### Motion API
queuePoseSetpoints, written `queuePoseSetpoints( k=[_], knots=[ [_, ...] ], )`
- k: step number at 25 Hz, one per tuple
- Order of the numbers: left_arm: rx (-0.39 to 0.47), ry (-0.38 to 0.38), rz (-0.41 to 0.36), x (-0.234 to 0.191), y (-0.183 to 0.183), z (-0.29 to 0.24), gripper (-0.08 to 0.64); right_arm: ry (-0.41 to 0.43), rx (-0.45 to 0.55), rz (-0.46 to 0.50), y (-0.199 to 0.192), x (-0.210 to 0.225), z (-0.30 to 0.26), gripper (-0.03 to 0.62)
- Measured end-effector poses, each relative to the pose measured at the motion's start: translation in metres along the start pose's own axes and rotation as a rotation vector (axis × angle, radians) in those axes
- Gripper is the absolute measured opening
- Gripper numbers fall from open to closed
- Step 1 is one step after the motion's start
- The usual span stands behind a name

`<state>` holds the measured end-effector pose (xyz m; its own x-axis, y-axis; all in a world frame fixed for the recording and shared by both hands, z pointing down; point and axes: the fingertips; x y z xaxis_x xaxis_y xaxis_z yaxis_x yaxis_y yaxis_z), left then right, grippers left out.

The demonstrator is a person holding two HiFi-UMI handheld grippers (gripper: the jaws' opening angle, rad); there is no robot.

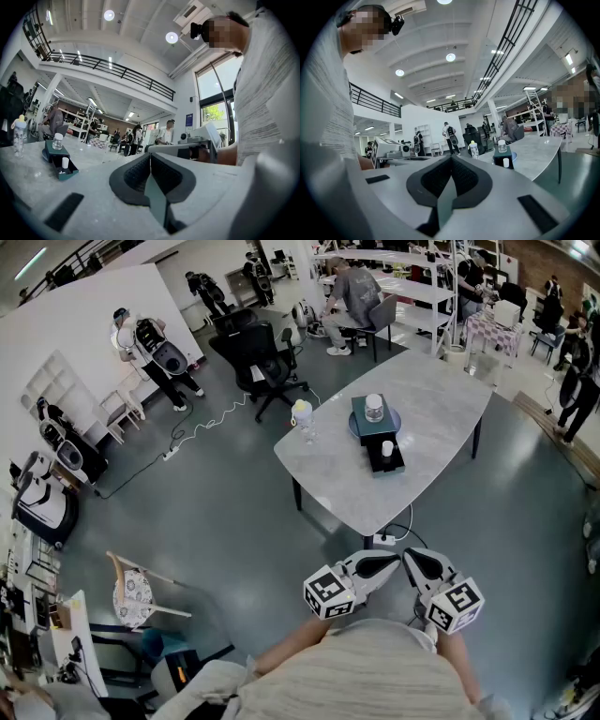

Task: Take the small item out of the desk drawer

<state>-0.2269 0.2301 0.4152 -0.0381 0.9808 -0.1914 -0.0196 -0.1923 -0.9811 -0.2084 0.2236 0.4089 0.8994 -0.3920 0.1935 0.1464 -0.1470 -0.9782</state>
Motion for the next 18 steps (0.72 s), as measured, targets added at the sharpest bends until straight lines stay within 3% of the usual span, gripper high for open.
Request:
queuePoseSetpoints(
  k=[18],
  knots=[
    [-0.013, 0.014, 0.000, -0.0045, 0.0000, -0.0049, 0.017, 0.010, 0.005, 0.007, 0.0026, 0.0048, -0.0021, 0.009]
  ],
)
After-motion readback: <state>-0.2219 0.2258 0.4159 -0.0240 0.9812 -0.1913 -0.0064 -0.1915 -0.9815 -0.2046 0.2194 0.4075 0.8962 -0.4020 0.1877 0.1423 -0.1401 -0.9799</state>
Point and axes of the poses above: the fingertips, and each gripper's own axes: z backward along the fingers, x to its right, y out of its top, and after that the axes turned 5 degrees about y, right-handed
